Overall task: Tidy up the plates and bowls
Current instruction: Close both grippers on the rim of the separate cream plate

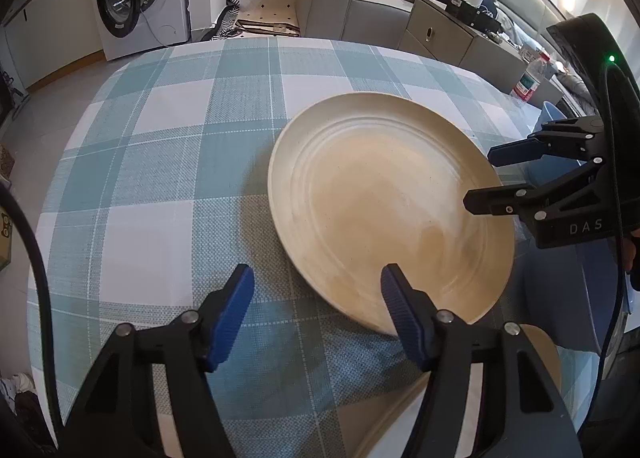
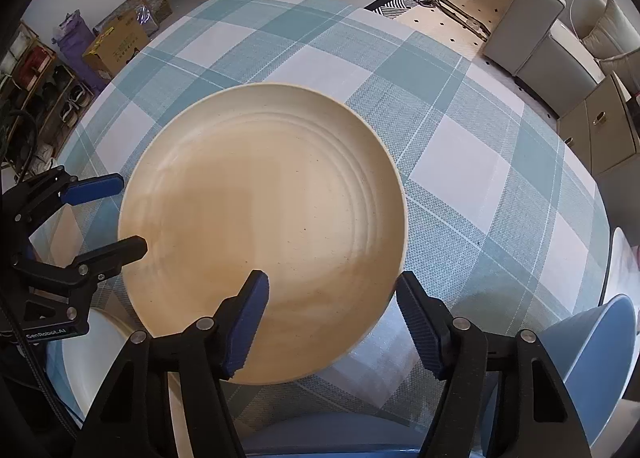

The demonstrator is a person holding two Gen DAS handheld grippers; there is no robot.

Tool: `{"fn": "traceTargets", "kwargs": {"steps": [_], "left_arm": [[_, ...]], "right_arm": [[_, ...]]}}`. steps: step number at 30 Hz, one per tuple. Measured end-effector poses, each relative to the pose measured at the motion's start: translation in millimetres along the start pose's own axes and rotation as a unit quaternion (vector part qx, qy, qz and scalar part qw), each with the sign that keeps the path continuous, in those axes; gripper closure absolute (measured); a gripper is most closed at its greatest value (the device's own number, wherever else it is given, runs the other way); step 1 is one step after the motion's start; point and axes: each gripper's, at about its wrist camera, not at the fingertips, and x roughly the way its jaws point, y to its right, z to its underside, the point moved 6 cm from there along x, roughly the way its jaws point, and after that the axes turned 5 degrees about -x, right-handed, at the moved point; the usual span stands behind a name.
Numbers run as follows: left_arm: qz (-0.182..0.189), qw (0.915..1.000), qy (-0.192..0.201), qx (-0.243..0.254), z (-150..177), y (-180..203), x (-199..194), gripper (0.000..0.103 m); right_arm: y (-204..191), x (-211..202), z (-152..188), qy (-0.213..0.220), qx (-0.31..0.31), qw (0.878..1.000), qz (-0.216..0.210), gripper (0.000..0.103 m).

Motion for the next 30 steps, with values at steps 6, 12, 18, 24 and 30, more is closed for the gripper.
{"fn": "traceTargets", "kwargs": {"steps": [6,12,18,24,30], "left_arm": [[0.000,1.0000,-0.004,0.002,1.7,1.5,1.8,0.046],[0.001,0.9999,-0.010,0.004,3.1,3.3,5.3,0.059],[0.000,0.9999,-0.010,0.007,3.1,4.7,5.8,0.065],[0.000,0.9999,-0.007,0.008,1.5,4.3,6.1,0.066],[-0.005,0.9999,-0.005,0.013,1.2,5.7,6.6,0.069]], "right_arm": [[0.7,2.9,-0.9,-0.005,-0.003,1.000,0.009,0.037],[4.4,1.5,-1.1,-0.004,-0.005,1.000,0.023,0.050],[5.9,4.1,0.9,-0.014,-0.005,1.000,0.027,0.052],[7.5,9.5,0.3,-0.016,-0.008,0.999,0.029,0.054],[7.9,7.6,1.5,-0.011,-0.005,0.999,0.030,0.057]]}}
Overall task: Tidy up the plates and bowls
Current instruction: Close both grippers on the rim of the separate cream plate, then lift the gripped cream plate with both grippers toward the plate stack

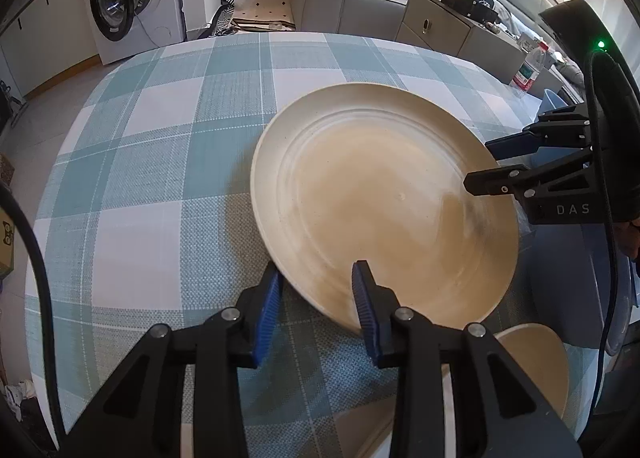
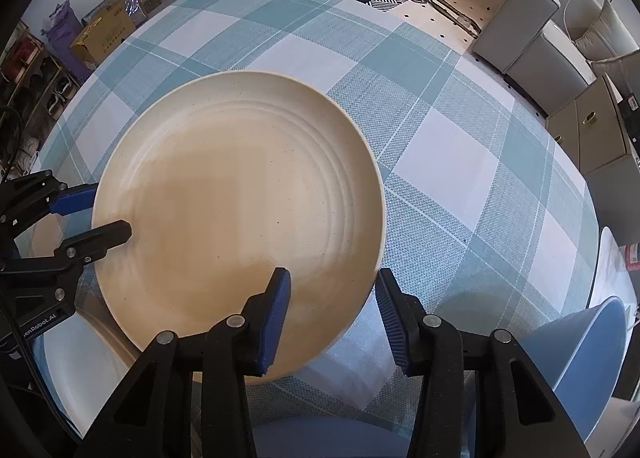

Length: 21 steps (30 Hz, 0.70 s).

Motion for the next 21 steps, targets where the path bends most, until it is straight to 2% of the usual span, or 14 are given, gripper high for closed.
{"fn": "traceTargets", "kwargs": {"steps": [15,21], "left_arm": [[-0.015,0.9997,0.017,-0.002,-2,-3,-8,0.070],[-0.023,0.9994,0.025,-0.002,-2,-6,-13,0.070]], "right_arm": [[-5,-9,-2,0.033,0.003,0.999,-0.002,0.058],[-8,-20,-4,0.062,0.002,0.998,-0.001,0.058]]}}
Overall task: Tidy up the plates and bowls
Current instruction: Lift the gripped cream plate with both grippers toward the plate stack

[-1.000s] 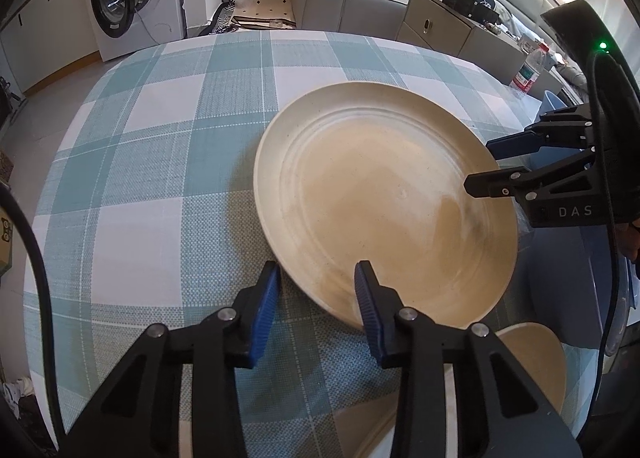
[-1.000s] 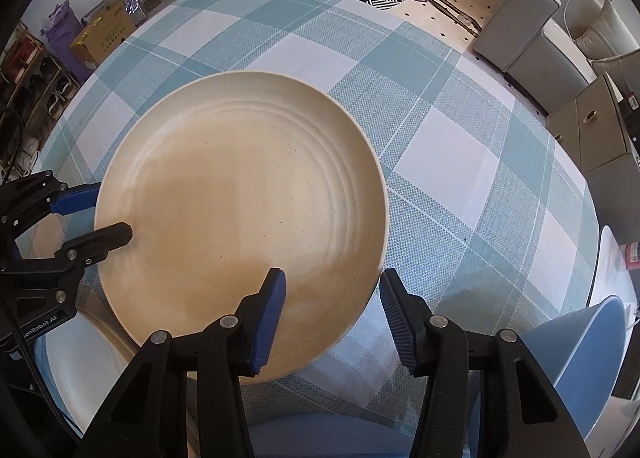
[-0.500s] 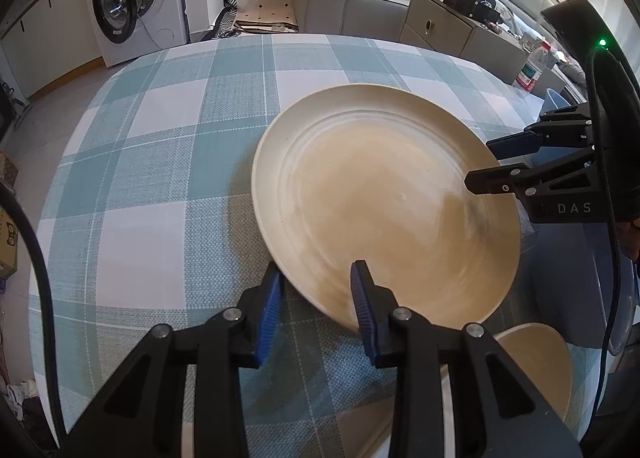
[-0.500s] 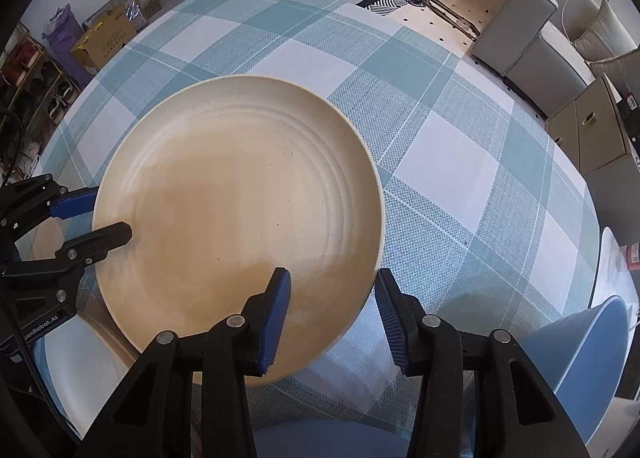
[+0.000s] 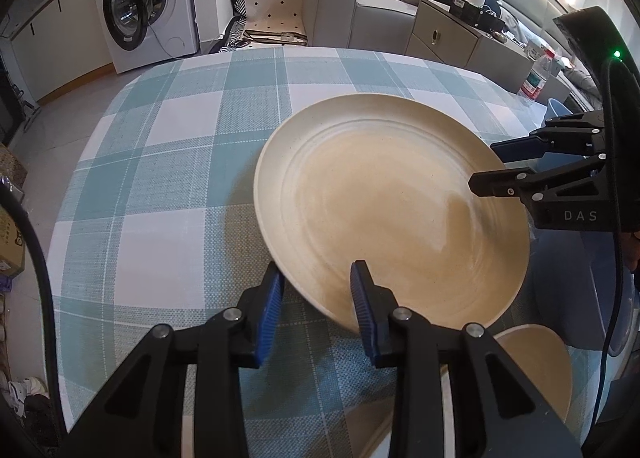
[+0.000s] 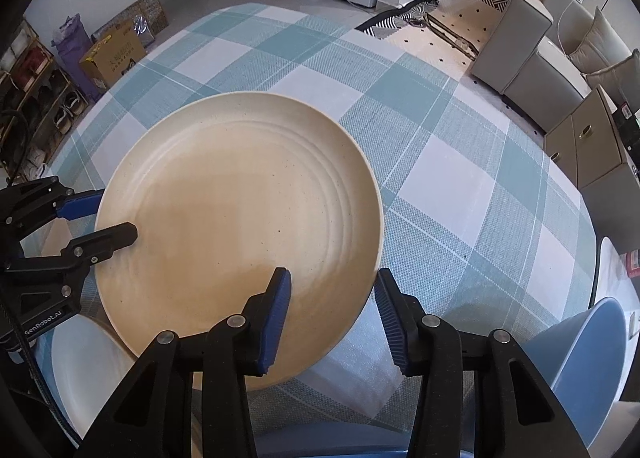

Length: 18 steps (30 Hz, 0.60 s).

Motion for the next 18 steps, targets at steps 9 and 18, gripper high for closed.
{"fn": "traceTargets", "kwargs": {"steps": [9,18], "left_arm": [[-0.001,0.9998,0.017,-0.007,-2,-4,-13,0.070],[-0.001,0.9994,0.034,-0.009,-4,-5,-29,0.070]], "right_arm": [[-6,-18,-3,0.027,-0.003,1.000,0.007,0.058],[-9,-35,-1,0.049,0.000,0.999,0.010,0.058]]}}
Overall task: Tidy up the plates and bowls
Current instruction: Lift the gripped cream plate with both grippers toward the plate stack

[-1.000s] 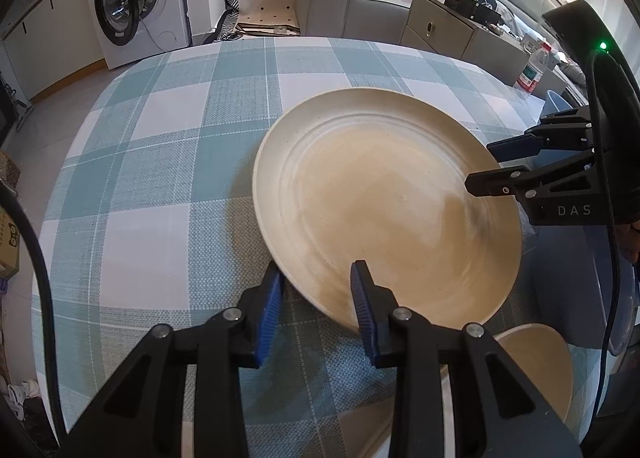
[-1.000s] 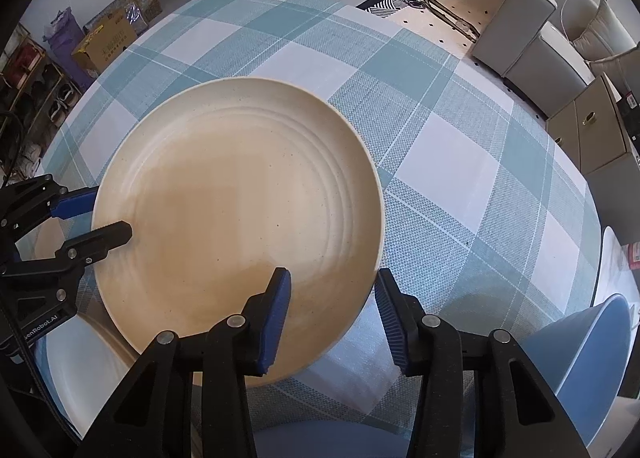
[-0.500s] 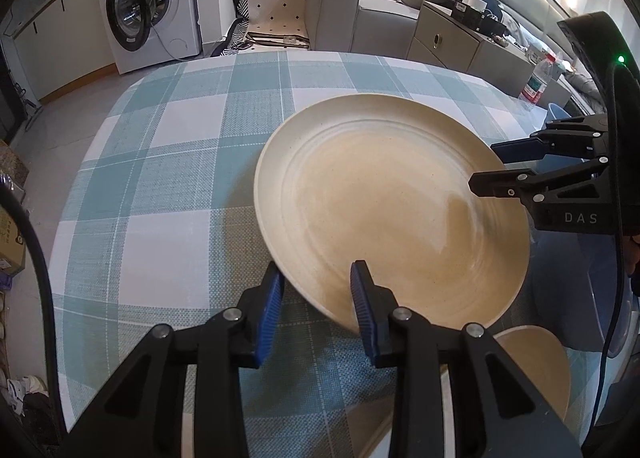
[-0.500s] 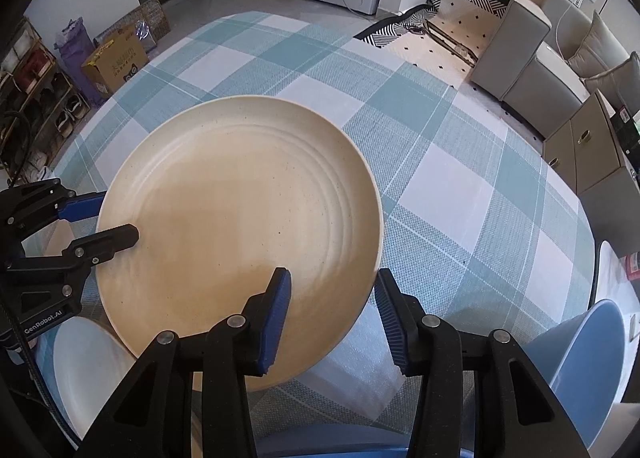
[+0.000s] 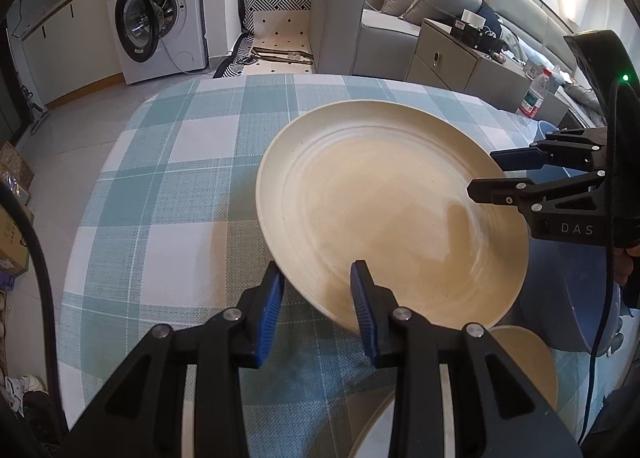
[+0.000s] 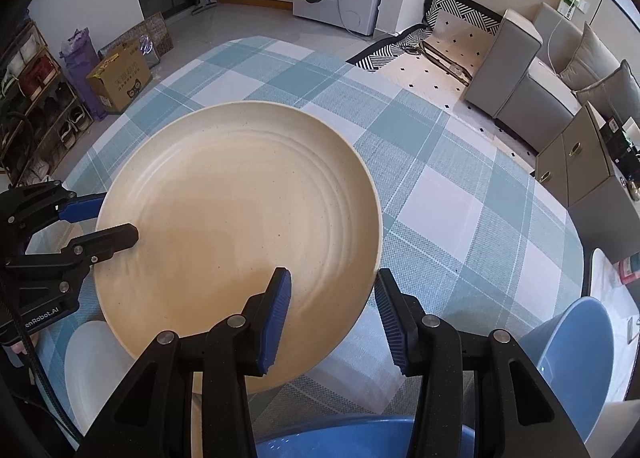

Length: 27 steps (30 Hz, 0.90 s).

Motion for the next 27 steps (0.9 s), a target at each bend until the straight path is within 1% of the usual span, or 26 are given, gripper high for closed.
{"fn": "traceTargets", "kwargs": {"steps": [17,27], "left_arm": [[-0.010,0.9993,0.035,0.010,-2,4,-35,0.070],[-0.015,0.9985,0.051,0.015,2,4,-56,0.070]], "right_arm": [[-11,-48,1,0.049,0.008,0.999,0.008,0.058],[-24,-76,11,0.069,0.006,0.998,0.010,0.058]]}}
